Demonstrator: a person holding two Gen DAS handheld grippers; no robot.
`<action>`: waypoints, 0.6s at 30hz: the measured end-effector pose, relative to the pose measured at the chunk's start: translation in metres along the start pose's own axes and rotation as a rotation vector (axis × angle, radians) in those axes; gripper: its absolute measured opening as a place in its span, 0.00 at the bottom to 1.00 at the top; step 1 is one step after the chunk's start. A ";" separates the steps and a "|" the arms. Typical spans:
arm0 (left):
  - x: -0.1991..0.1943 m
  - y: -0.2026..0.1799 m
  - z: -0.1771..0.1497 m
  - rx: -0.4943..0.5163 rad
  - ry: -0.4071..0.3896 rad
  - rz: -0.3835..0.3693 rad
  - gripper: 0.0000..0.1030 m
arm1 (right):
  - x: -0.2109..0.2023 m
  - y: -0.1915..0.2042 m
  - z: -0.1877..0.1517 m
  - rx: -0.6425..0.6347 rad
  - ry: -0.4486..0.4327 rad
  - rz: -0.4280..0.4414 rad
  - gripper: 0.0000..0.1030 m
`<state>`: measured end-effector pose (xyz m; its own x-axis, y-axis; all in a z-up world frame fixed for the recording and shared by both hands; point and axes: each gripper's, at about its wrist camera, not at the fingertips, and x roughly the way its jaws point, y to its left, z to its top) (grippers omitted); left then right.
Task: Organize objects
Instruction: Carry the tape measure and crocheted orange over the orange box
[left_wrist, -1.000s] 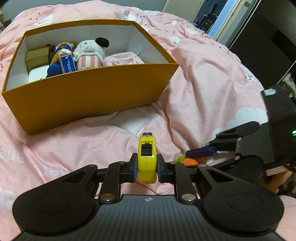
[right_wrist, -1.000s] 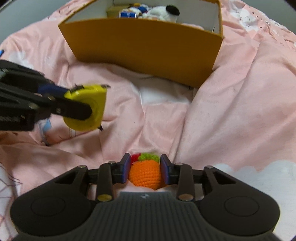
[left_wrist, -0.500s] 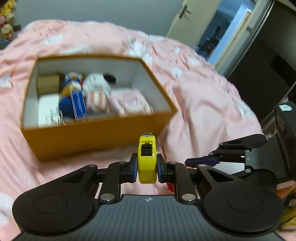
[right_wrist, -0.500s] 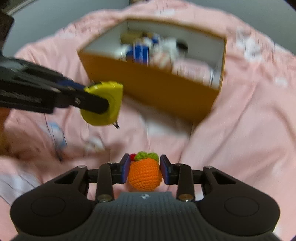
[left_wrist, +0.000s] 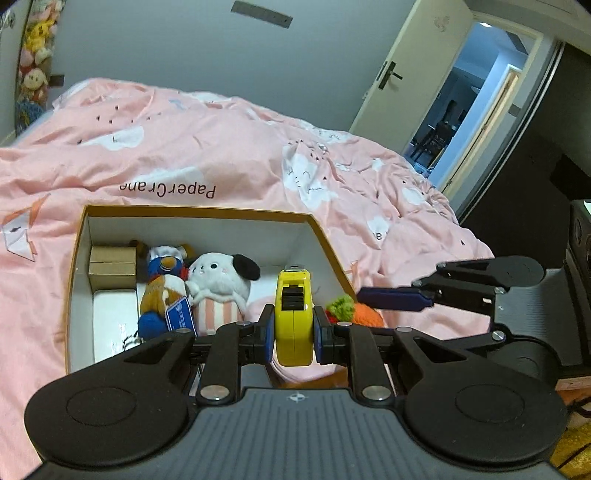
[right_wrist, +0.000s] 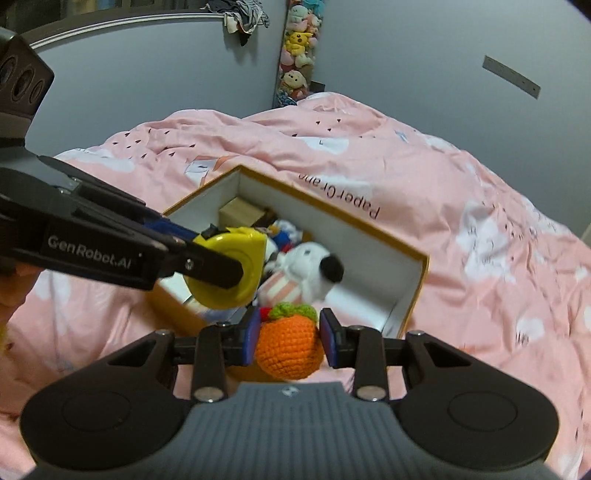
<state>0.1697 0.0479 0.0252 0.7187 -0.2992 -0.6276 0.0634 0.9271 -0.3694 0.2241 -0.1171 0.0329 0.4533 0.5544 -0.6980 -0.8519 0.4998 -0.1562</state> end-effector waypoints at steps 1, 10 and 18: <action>0.006 0.006 0.004 -0.011 0.009 -0.010 0.21 | 0.006 -0.002 0.004 -0.018 0.001 -0.003 0.35; 0.049 0.056 0.028 -0.132 0.059 -0.018 0.21 | 0.086 -0.026 0.020 -0.218 0.051 -0.044 0.36; 0.080 0.064 0.036 -0.186 0.103 -0.107 0.21 | 0.147 -0.042 0.013 -0.391 0.164 -0.091 0.36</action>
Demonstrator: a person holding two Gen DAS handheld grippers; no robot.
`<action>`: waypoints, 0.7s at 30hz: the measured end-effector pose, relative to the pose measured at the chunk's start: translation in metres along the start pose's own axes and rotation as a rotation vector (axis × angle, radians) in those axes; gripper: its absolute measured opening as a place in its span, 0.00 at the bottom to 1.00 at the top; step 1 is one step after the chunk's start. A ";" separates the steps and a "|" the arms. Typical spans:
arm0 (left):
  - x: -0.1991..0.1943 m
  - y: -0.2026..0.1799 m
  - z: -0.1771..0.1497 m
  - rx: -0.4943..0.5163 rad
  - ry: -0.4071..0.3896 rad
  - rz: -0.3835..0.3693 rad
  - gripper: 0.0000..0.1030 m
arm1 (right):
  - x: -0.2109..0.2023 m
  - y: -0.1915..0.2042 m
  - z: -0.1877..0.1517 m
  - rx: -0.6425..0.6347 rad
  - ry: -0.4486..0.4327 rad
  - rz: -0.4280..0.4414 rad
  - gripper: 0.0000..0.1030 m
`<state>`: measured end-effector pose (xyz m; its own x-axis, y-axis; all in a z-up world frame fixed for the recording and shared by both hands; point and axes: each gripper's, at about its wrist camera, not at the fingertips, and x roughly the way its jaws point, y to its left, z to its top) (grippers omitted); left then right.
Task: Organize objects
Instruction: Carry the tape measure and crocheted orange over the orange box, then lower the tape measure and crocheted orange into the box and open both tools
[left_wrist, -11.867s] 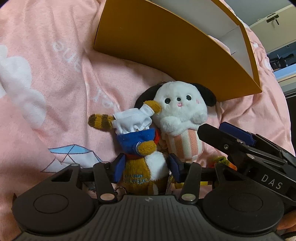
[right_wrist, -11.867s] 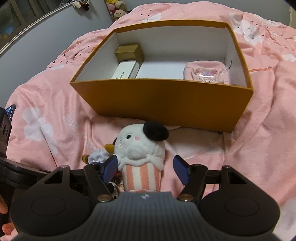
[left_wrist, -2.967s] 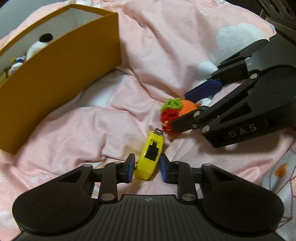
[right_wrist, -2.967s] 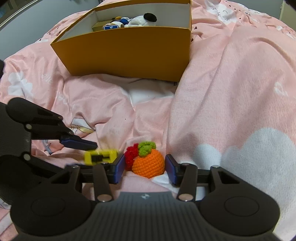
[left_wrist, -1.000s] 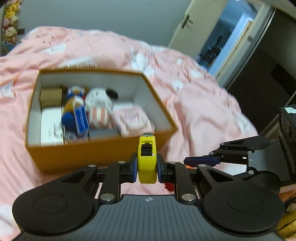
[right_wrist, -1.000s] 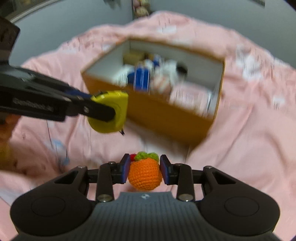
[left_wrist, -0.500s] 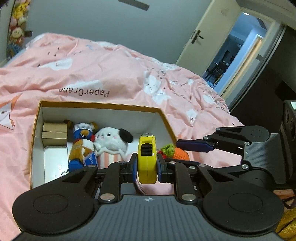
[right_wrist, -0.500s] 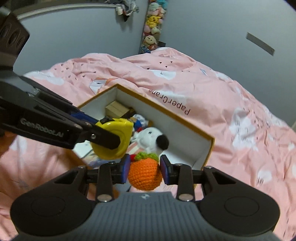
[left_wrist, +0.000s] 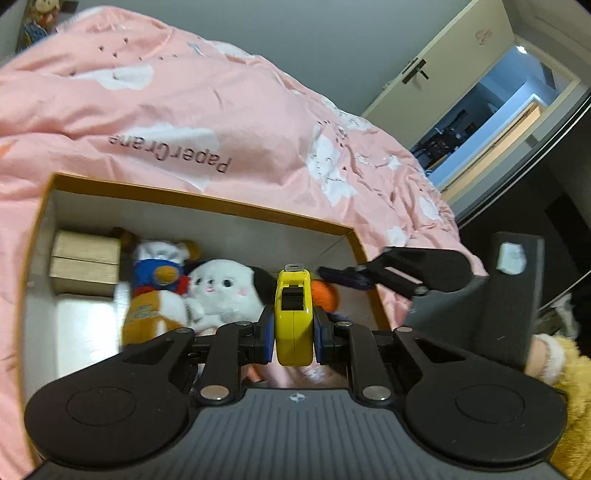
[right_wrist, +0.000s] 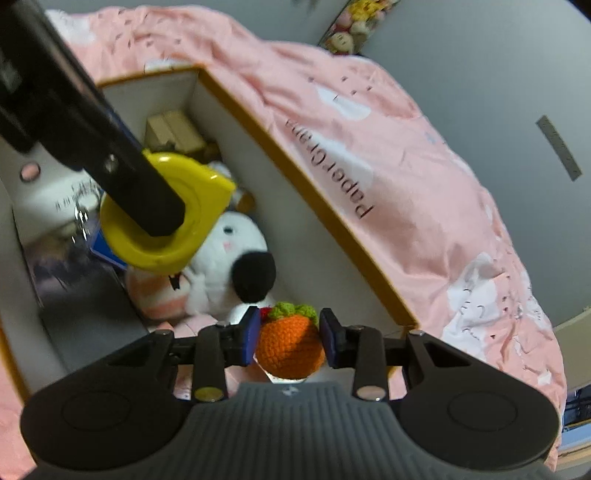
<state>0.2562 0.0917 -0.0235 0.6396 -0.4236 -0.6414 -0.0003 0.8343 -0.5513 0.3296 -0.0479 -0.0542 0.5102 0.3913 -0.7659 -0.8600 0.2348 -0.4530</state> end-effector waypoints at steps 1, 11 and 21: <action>0.004 0.000 0.002 -0.002 0.008 -0.009 0.21 | 0.004 0.000 -0.001 -0.008 0.004 0.001 0.36; 0.032 -0.008 0.019 0.026 0.034 -0.017 0.21 | 0.013 -0.011 -0.014 -0.006 0.005 -0.021 0.37; 0.069 -0.025 0.029 0.066 0.072 -0.008 0.21 | -0.041 -0.047 -0.051 0.486 -0.182 -0.228 0.53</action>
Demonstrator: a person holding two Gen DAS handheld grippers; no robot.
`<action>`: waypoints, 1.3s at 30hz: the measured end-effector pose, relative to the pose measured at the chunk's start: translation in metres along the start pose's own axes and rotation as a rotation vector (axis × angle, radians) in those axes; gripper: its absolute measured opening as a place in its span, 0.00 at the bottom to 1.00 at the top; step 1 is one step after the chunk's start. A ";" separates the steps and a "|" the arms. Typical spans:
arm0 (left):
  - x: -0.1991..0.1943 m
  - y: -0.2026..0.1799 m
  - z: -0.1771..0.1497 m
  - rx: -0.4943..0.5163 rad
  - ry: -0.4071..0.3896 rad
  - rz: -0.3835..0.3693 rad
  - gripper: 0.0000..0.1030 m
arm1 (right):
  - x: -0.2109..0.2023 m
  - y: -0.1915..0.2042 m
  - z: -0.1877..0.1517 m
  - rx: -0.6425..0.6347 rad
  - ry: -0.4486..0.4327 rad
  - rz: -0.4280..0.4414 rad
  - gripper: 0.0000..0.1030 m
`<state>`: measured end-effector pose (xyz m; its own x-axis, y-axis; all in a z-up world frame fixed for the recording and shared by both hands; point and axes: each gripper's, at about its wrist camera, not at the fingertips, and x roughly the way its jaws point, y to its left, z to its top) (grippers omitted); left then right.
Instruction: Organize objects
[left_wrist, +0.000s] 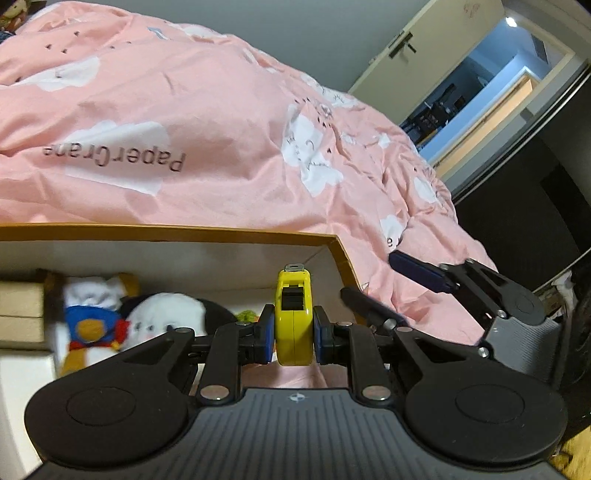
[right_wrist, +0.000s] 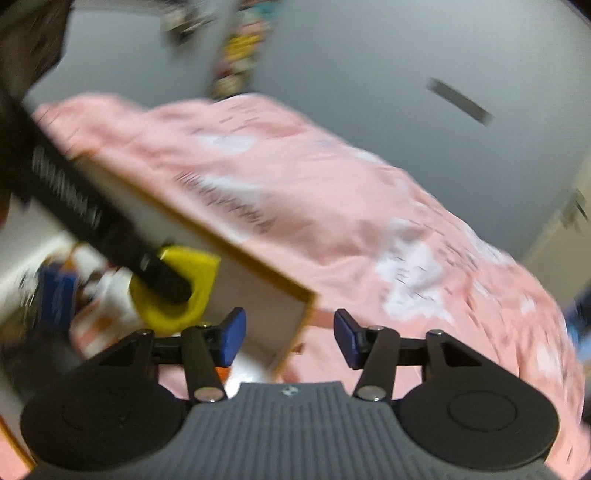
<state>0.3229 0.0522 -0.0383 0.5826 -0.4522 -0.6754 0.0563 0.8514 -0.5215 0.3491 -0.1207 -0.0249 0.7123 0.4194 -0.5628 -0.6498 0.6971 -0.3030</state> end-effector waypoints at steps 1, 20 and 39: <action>0.006 -0.002 0.000 0.000 0.006 0.002 0.21 | 0.002 -0.005 -0.003 0.046 0.012 -0.021 0.53; 0.061 -0.005 0.008 -0.063 0.074 0.060 0.23 | 0.007 -0.016 -0.021 0.222 0.076 0.011 0.54; -0.083 -0.049 -0.049 0.114 -0.288 0.317 0.46 | -0.073 0.004 -0.002 0.322 -0.040 0.058 0.77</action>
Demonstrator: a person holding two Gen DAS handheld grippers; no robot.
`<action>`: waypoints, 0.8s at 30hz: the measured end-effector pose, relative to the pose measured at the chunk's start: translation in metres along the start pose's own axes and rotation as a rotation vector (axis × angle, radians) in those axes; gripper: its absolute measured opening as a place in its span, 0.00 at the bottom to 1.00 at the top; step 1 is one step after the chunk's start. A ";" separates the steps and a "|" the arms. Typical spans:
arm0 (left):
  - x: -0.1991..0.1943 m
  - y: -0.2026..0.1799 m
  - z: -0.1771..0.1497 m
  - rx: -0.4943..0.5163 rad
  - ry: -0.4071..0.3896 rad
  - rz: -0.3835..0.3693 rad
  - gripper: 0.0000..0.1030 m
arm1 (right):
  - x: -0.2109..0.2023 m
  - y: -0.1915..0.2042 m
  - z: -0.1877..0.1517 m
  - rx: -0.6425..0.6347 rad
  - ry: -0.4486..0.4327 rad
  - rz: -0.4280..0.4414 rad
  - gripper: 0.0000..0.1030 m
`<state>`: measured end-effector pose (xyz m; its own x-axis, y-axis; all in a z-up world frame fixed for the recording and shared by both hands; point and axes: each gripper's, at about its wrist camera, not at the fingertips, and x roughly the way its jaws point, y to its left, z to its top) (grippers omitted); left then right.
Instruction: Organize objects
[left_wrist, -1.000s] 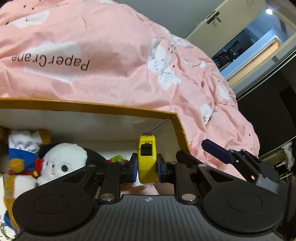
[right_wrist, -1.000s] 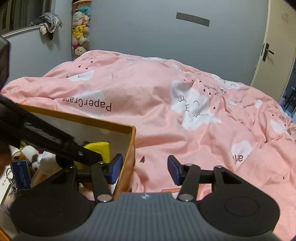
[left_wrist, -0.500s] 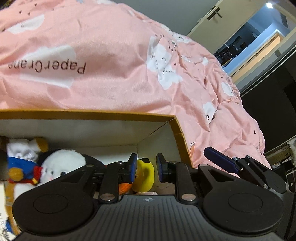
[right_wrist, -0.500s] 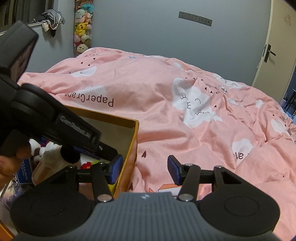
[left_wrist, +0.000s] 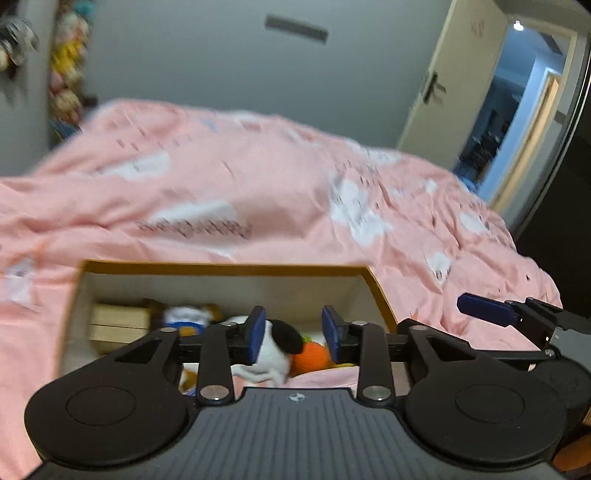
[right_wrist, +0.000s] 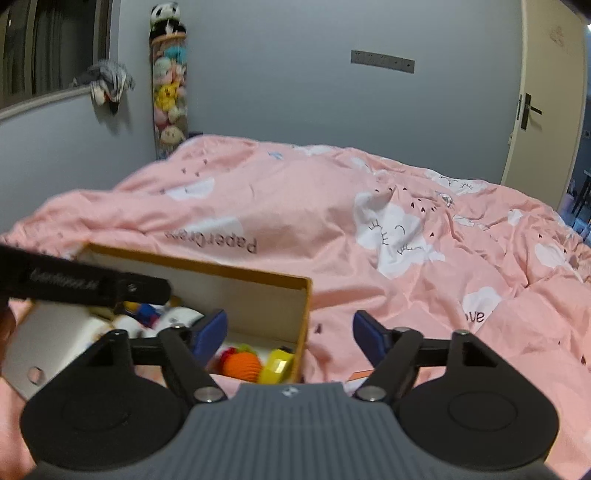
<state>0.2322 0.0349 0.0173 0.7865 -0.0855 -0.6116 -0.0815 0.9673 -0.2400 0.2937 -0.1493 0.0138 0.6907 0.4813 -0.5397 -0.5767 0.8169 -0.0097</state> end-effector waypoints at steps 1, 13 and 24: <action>-0.012 0.001 -0.005 0.004 -0.028 0.011 0.50 | -0.006 0.004 0.000 0.005 -0.006 0.008 0.78; -0.093 0.011 -0.047 0.060 -0.234 0.176 0.86 | -0.071 0.047 -0.013 0.039 -0.109 0.021 0.93; -0.117 0.027 -0.063 0.019 -0.278 0.208 0.93 | -0.091 0.064 -0.041 0.090 -0.130 0.015 0.99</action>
<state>0.0990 0.0558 0.0352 0.8912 0.1800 -0.4163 -0.2484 0.9617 -0.1159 0.1759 -0.1540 0.0282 0.7363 0.5258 -0.4260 -0.5499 0.8318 0.0762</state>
